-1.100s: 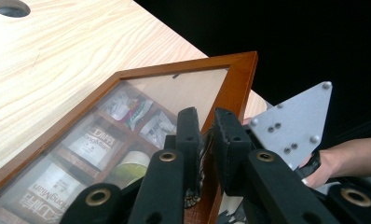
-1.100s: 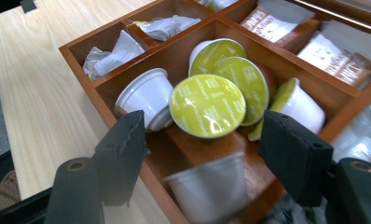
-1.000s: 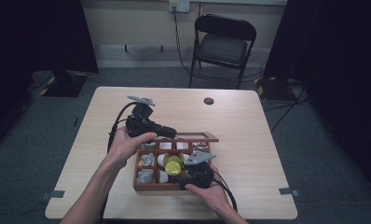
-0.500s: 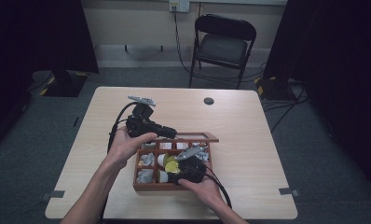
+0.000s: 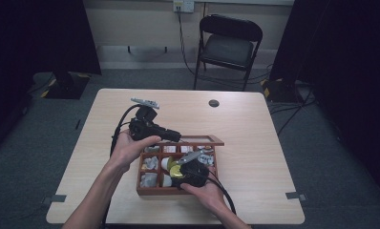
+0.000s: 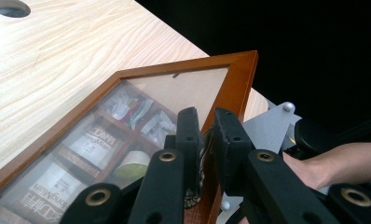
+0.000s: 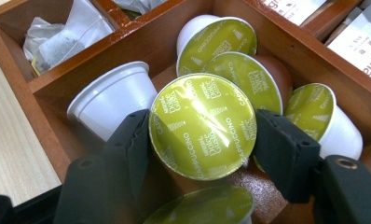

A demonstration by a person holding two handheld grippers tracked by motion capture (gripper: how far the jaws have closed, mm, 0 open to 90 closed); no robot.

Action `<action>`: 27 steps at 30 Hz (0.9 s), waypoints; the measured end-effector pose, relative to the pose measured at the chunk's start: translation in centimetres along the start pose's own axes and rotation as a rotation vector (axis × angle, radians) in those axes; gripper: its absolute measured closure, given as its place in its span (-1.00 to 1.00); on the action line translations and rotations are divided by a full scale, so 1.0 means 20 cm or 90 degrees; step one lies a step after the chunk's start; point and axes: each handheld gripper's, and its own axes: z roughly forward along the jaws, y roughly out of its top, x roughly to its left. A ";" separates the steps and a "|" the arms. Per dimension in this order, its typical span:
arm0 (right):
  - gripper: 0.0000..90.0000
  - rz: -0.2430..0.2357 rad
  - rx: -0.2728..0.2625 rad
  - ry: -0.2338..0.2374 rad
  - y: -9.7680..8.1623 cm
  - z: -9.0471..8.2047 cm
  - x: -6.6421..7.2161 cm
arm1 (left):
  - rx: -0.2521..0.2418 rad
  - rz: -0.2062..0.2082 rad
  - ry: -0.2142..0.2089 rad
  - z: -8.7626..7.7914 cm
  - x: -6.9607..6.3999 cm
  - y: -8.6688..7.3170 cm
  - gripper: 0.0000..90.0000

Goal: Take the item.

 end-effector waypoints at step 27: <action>-0.17 0.000 -0.048 0.016 -0.02 -0.07 0.00 | 0.002 0.004 -0.005 0.00 0.00 0.00 0.80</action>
